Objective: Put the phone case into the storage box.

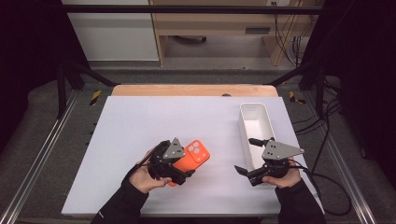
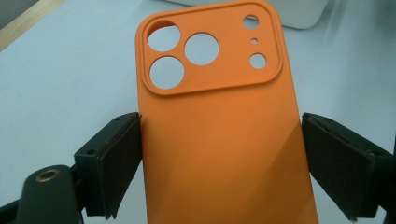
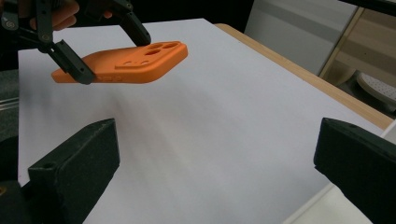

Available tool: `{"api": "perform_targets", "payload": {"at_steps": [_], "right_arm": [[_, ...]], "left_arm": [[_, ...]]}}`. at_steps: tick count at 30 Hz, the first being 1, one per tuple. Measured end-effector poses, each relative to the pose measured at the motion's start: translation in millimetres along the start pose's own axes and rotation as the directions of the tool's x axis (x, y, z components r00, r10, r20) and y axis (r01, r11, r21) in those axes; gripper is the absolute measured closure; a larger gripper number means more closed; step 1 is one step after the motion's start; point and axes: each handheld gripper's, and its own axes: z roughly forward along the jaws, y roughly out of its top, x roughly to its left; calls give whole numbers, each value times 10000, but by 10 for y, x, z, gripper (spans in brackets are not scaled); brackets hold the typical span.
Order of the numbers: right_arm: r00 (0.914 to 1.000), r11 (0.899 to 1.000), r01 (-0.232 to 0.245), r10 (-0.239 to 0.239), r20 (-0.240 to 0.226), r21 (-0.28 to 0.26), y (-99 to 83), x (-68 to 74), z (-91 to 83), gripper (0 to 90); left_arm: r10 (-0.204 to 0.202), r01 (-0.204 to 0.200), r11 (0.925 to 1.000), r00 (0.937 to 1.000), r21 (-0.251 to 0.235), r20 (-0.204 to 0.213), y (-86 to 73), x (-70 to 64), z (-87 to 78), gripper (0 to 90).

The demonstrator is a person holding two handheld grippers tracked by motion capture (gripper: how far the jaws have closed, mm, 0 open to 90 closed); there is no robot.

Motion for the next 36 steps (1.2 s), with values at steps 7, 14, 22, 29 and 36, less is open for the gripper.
{"api": "perform_targets", "payload": {"at_steps": [7, 14, 22, 29, 36], "right_arm": [[9983, 9983, 565, -562, -179, 174, 43, 84, 57, 8], [9949, 9952, 905, -887, -480, 365, 69, 149, 94, 8], [9859, 9860, 1511, -1452, -835, 703, 125, 234, 158, 14], [9752, 9788, 1934, -1843, -1224, 671, 182, 293, 207, 13], [9640, 9679, 2315, -2148, -1566, 977, 201, 339, 299, 13]], "left_arm": [[302, -303, 9995, 9995, 75, 87, 17, -31, -9, 137], [516, -517, 9986, 9986, 118, 119, 34, -51, -22, 137], [781, -783, 9968, 9969, 181, 122, 29, -57, -48, 138], [1239, -1244, 9919, 9921, 258, 188, 42, -81, -89, 139], [1651, -1657, 9855, 9861, 354, 206, 65, -116, -97, 139]]}}
